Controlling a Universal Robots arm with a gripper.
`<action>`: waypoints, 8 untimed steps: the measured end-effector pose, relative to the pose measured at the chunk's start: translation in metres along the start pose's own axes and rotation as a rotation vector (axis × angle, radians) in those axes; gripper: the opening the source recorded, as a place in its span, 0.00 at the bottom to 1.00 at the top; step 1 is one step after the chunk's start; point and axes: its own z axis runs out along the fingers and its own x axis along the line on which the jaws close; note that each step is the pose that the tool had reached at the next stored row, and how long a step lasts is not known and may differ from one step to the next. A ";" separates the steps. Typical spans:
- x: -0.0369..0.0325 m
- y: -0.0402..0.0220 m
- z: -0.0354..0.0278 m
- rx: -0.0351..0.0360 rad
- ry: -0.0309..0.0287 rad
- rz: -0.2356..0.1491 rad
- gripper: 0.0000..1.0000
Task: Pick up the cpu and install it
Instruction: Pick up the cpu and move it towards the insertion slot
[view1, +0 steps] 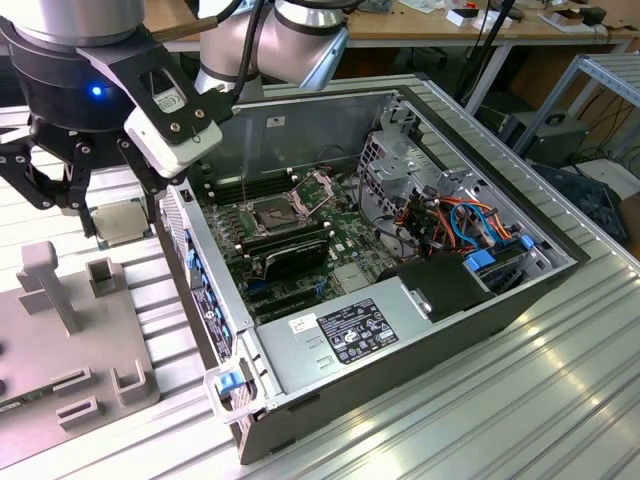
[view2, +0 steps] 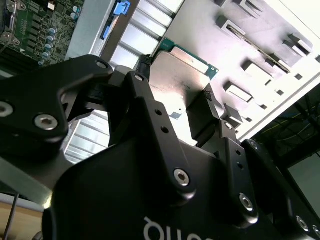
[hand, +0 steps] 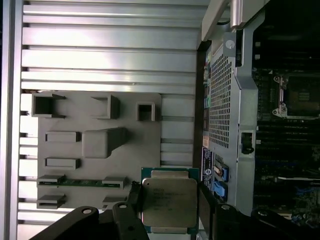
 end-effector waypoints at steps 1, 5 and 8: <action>0.0000 0.0000 0.0000 0.0000 0.0000 0.000 0.55; -0.0005 0.0000 0.0000 0.0000 0.0000 0.000 0.55; -0.0046 -0.0001 -0.0001 0.0000 0.0000 0.000 0.55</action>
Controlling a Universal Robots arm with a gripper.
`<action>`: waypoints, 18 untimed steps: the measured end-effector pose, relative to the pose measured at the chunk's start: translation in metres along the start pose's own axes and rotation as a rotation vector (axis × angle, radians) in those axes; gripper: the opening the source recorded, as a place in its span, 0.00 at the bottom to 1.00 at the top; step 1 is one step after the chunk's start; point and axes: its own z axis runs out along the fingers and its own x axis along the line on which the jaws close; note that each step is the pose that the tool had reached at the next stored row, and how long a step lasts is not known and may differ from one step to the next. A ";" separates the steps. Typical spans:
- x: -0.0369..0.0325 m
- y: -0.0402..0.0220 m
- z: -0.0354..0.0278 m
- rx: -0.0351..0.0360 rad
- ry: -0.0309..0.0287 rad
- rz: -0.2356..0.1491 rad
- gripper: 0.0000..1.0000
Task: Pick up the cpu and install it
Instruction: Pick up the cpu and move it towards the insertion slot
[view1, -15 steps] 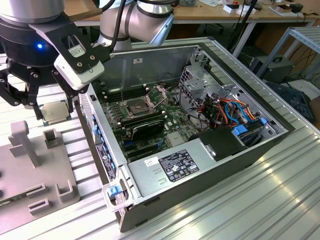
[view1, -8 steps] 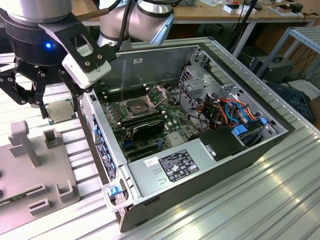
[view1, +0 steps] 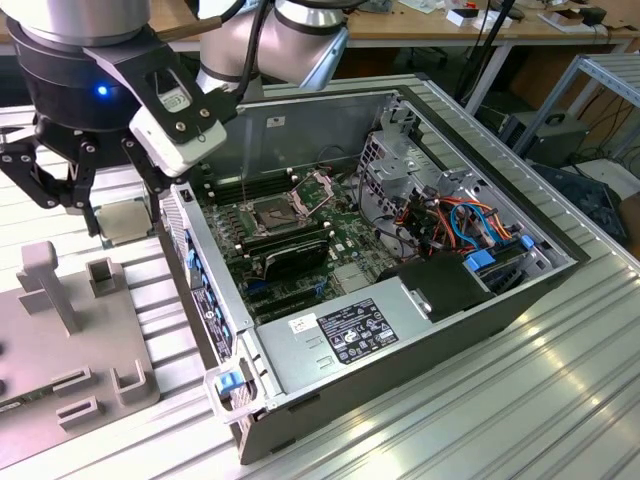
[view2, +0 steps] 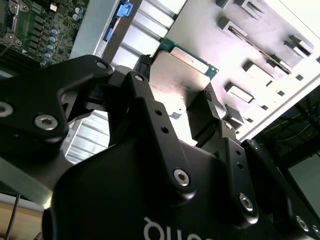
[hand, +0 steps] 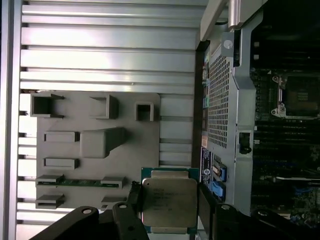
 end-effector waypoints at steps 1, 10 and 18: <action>-0.0021 -0.0001 0.0000 0.0000 0.0000 0.000 0.55; -0.0271 -0.0009 -0.0006 -0.0001 0.0000 0.000 0.55; -0.0486 -0.0016 -0.0012 -0.0001 0.0000 0.000 0.55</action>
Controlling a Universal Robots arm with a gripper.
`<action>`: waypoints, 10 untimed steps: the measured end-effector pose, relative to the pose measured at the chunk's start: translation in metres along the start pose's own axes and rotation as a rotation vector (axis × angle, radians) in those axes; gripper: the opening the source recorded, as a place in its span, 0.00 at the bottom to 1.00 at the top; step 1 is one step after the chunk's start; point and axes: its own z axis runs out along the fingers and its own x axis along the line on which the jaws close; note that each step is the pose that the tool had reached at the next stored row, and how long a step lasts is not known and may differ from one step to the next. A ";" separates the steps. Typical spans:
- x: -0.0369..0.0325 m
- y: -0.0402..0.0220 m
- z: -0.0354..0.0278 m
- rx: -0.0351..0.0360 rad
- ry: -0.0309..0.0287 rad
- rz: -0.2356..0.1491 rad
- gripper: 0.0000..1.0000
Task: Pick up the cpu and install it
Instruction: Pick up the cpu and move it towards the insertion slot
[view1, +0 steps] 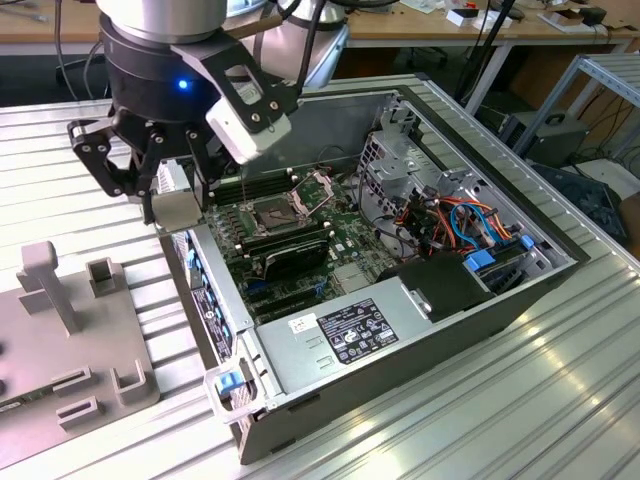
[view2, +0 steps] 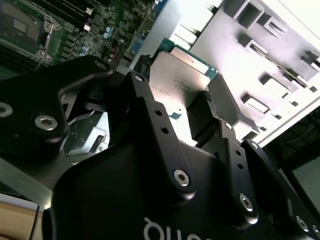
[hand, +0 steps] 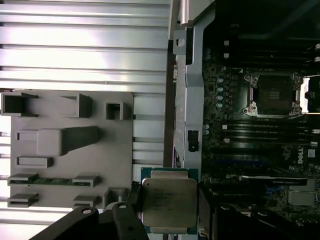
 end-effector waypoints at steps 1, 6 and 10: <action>-0.0025 -0.0001 -0.0001 0.0000 0.0000 0.000 0.55; -0.0150 -0.0005 -0.0004 0.0001 0.0001 0.000 0.55; -0.0165 -0.0005 -0.0005 0.0000 0.0001 0.000 0.55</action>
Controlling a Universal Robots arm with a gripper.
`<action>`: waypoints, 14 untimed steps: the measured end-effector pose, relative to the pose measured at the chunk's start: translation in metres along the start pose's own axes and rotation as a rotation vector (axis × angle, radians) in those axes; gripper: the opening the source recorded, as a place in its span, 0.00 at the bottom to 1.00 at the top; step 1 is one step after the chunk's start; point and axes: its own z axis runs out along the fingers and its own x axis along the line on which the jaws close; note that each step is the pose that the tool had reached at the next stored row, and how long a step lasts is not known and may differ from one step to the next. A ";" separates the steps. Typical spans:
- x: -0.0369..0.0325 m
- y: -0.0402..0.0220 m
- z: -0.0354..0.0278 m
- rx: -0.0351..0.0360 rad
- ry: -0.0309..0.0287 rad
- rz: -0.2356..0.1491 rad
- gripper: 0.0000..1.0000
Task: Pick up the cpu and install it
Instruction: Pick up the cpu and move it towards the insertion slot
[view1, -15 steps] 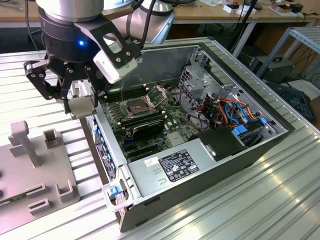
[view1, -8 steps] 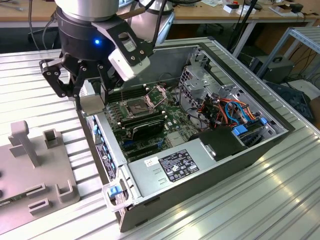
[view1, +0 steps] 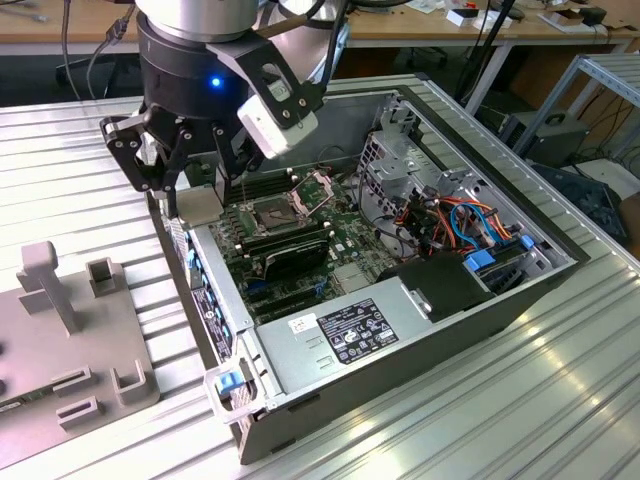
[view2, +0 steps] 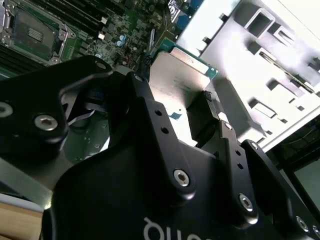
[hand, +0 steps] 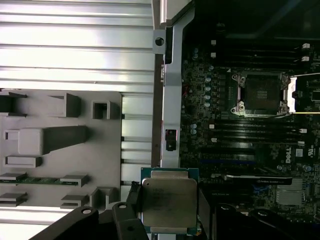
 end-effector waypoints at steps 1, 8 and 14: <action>-0.0001 0.0000 0.0000 0.0000 -0.0001 0.000 0.55; -0.0048 -0.0002 0.0001 -0.0006 0.0000 0.000 0.55; -0.0235 -0.0008 -0.0001 -0.0006 0.0000 0.000 0.55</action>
